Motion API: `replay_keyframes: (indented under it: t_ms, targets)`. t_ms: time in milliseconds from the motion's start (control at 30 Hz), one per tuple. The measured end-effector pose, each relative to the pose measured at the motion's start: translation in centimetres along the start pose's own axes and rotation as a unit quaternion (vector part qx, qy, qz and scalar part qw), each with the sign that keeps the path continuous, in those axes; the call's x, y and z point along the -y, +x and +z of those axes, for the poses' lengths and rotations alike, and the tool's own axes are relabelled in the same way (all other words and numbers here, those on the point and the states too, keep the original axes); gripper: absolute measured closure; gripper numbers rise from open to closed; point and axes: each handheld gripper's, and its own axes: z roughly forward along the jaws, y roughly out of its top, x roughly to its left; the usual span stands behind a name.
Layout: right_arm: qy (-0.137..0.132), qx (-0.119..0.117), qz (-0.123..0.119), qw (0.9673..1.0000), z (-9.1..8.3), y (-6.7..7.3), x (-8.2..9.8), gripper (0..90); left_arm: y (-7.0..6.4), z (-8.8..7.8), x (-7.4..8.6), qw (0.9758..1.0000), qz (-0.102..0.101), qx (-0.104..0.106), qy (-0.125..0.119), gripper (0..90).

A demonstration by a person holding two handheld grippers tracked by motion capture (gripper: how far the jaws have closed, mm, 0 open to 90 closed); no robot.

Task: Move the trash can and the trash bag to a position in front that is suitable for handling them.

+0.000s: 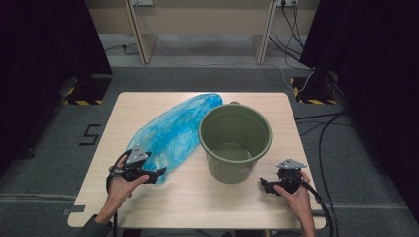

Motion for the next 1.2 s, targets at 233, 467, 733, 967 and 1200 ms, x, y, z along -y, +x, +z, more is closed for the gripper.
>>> replay_keyframes:
  t_ms: [233, 467, 733, 967, 1200]
  targets:
    - [0.0, 0.0, 0.0, 1.0, 0.0, 0.0, 0.0, 0.3, -0.5, 2.7, 0.1, 0.9996, 0.019, 0.008, 0.017, 24.8]
    - [0.0, 0.0, -0.001, 1.0, 0.0, 0.0, 0.0, 0.2, -0.1, 4.2, 1.3, 0.9986, 0.036, 0.028, 0.028, 61.7]
    - [0.0, 0.0, -0.001, 1.0, 0.0, 0.0, 0.0, 0.3, 2.3, 2.4, 2.4, 0.9981, 0.038, 0.036, 0.033, 80.7]
    - [0.0, 0.0, -0.001, 1.0, 0.0, 0.0, 0.0, 0.3, 7.5, -0.5, 3.6, 0.9991, 0.003, -0.003, 0.042, 80.8]
    - [0.0, 0.0, -0.001, 1.0, 0.0, 0.0, 0.0, 0.3, 9.7, -2.3, 3.2, 0.9964, -0.049, -0.068, 0.016, 53.8]
